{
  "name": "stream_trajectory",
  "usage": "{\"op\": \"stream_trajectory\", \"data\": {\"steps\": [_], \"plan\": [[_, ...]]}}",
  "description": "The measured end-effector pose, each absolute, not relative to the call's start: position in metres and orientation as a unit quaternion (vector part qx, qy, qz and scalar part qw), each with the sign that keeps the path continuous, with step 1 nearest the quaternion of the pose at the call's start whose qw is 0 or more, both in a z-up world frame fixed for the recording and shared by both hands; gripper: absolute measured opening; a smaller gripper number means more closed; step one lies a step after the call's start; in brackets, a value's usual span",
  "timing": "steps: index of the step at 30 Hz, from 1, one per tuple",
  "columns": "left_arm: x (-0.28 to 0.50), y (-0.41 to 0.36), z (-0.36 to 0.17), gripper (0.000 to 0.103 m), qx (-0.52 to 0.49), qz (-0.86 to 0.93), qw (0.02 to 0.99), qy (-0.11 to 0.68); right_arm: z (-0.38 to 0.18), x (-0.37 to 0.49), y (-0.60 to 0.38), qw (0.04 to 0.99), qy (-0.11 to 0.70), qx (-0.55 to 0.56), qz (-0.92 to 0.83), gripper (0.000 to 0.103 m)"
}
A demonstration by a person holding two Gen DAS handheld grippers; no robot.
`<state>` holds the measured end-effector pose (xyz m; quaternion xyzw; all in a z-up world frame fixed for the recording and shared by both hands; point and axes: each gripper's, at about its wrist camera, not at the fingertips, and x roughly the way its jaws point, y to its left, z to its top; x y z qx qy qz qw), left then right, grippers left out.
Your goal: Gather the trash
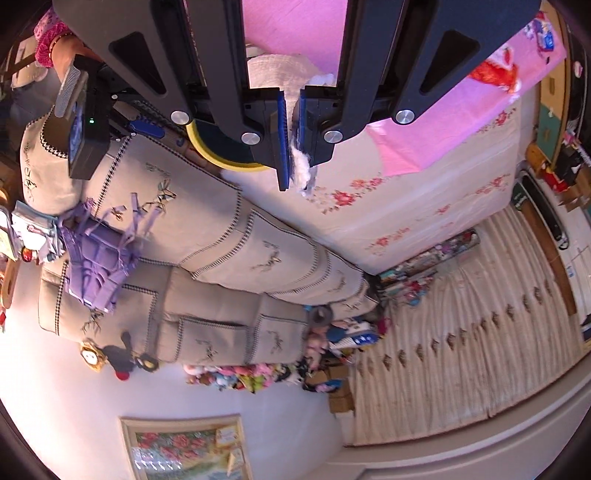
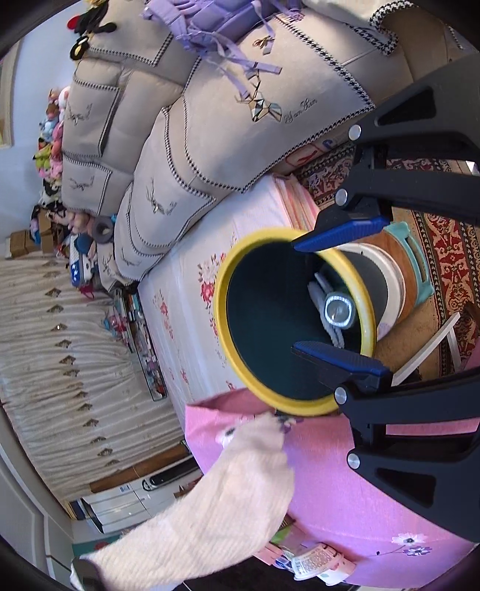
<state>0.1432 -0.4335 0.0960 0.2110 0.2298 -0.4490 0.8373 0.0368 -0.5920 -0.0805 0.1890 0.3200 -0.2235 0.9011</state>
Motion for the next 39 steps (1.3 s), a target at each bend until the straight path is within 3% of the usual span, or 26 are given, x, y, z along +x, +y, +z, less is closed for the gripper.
{"op": "stream_trajectory", "data": {"steps": [7, 8, 10, 12, 14, 19, 31, 34, 39], "plan": [[0.168, -0.521, 0.024, 0.007, 0.24, -0.457, 0.807, 0.288, -0.085, 0.012, -0.622, 0.891, 0.316, 0.208, -0.25, 0.049], [0.169, -0.529, 0.013, 0.012, 0.244, -0.455, 0.805, 0.293, -0.085, 0.009, -0.625, 0.891, 0.315, 0.209, -0.253, 0.049], [0.171, -0.544, -0.005, 0.048, 0.254, -0.45, 0.801, 0.302, -0.085, 0.006, -0.63, 0.889, 0.312, 0.213, -0.258, 0.049], [0.172, -0.547, -0.017, 0.066, 0.255, -0.443, 0.804, 0.303, -0.085, 0.004, -0.633, 0.889, 0.31, 0.214, -0.259, 0.049], [0.173, -0.549, -0.021, 0.067, 0.252, -0.443, 0.803, 0.308, -0.086, 0.004, -0.634, 0.889, 0.311, 0.215, -0.259, 0.049], [0.173, -0.523, -0.014, 0.092, 0.233, -0.451, 0.804, 0.309, -0.084, 0.007, -0.627, 0.89, 0.313, 0.213, -0.254, 0.049], [0.182, -0.525, 0.029, 0.093, 0.201, -0.506, 0.766, 0.342, -0.079, -0.002, -0.612, 0.889, 0.308, 0.212, -0.266, 0.049], [0.174, -0.542, 0.047, 0.098, 0.205, -0.522, 0.759, 0.332, -0.081, -0.01, -0.621, 0.884, 0.306, 0.22, -0.277, 0.049], [0.187, -0.579, -0.006, 0.098, 0.256, -0.488, 0.733, 0.399, -0.086, -0.021, -0.632, 0.882, 0.302, 0.229, -0.28, 0.049]]}}
